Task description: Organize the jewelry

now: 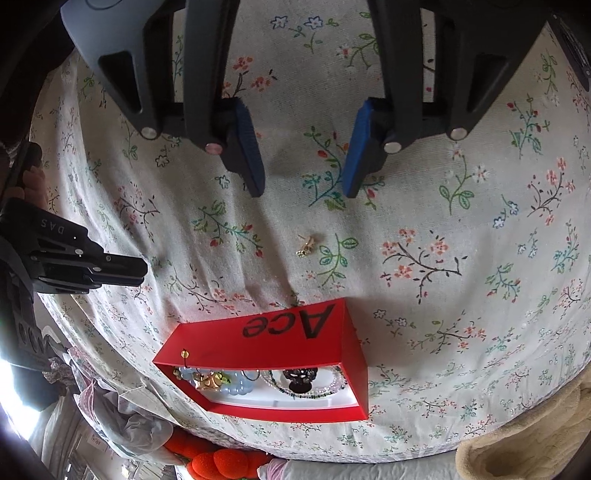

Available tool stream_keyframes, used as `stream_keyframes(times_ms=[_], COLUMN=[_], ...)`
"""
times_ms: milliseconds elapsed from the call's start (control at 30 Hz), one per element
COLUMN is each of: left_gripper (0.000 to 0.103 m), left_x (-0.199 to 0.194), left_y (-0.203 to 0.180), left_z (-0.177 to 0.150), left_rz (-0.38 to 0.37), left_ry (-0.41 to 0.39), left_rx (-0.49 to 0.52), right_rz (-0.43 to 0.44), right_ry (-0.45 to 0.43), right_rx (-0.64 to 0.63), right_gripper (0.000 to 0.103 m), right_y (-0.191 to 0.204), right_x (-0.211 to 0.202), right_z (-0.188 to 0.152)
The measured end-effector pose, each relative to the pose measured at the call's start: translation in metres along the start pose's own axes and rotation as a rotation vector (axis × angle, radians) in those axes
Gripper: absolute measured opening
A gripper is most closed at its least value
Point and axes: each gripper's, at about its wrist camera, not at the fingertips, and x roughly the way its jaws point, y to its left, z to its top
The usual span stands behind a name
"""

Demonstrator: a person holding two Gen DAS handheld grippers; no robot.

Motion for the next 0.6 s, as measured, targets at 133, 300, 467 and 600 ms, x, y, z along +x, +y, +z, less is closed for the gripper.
stream_keyframes(times_ms=[133,300,467,600], left_gripper=[0.037,0.026,0.017,0.011], left_x=[0.005,0.013,0.020,0.022], left_y=[-0.002,-0.009,-0.010,-0.010], left_z=[0.005,0.012,0.020,0.023], left_rz=[-0.008,0.014,0.033,0.049], left_ry=[-0.002,-0.007,-0.003,-0.001], left_rx=[-0.006,0.002,-0.004,-0.018], right_rz=[0.010,0.016,0.014,0.015], right_ry=[-0.008,-0.011,-0.016,-0.019], right_rx=[-0.004,-0.006,0.005,0.012], right_gripper=[0.009,0.009,0.009,0.009], right_y=[0.001,0.000,-0.004,-0.005], right_x=[-0.004,-0.008,-0.011,-0.014], right_z=[0.000,-0.002,-0.002,-0.001])
